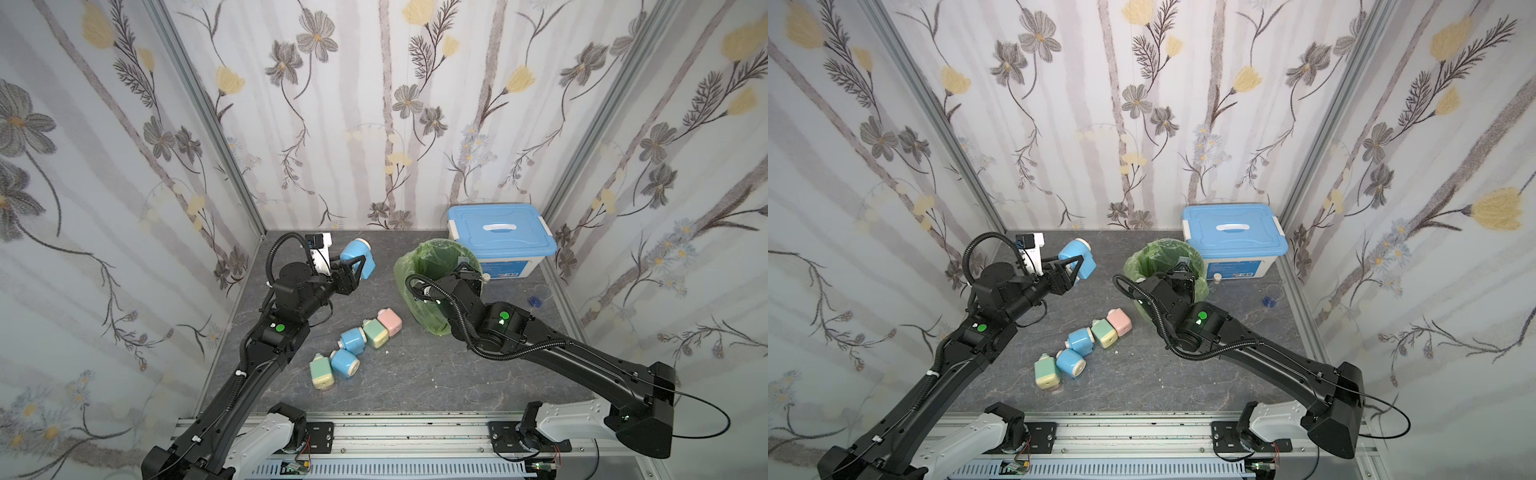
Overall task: Take out the pencil sharpener tray and clean the shavings
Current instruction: Pour the shavings into the trash bin.
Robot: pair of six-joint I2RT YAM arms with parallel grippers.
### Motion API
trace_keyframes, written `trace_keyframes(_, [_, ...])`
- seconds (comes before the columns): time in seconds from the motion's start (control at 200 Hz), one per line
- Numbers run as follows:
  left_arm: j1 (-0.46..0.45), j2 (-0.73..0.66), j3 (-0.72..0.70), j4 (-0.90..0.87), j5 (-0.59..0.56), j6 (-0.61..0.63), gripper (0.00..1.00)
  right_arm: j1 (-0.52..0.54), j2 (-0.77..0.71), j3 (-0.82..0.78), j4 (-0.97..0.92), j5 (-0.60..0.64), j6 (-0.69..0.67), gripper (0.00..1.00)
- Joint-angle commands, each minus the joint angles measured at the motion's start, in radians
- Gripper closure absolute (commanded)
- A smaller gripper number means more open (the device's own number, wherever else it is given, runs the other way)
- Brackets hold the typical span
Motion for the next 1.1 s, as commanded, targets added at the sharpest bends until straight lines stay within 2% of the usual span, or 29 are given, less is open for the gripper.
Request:
trace_keyframes(0.0, [0.002,-0.01,-0.002,0.074,0.003,-0.014,0.61,-0.003,-0.002,0.009,0.085,0.044,-0.109,0.58])
trace_keyframes(0.36, [0.003,-0.021,-0.005,0.08,0.0,-0.013,0.61,0.0,0.002,0.0,0.069,0.004,-0.142,0.57])
trace_keyframes(0.455, [0.005,-0.021,-0.005,0.075,0.003,-0.013,0.61,-0.032,-0.013,0.013,0.106,0.002,-0.161,0.57])
trace_keyframes(0.535, [0.006,-0.019,-0.009,0.087,0.005,-0.019,0.61,0.012,-0.004,-0.014,0.08,-0.021,-0.157,0.57])
trace_keyframes(0.654, [0.009,-0.022,-0.005,0.078,0.008,-0.016,0.61,-0.027,-0.017,-0.025,0.115,-0.01,-0.158,0.57])
trace_keyframes(0.764, [0.009,-0.023,-0.004,0.08,0.014,-0.017,0.61,-0.004,-0.019,-0.059,0.123,-0.025,-0.173,0.57])
trace_keyframes(0.854, [0.009,-0.024,-0.007,0.083,0.017,-0.019,0.61,-0.027,-0.023,-0.061,0.169,-0.028,-0.197,0.57])
trace_keyframes(0.949, [0.009,-0.021,-0.008,0.091,0.02,-0.023,0.61,0.005,-0.009,-0.08,0.163,-0.037,-0.206,0.57])
trace_keyframes(1.034, [0.009,-0.026,-0.007,0.084,0.019,-0.019,0.61,-0.035,-0.015,-0.055,0.185,-0.028,-0.2,0.57])
trace_keyframes(1.094, [0.009,-0.032,-0.013,0.092,0.015,-0.02,0.61,-0.027,-0.013,-0.072,0.191,-0.028,-0.222,0.57])
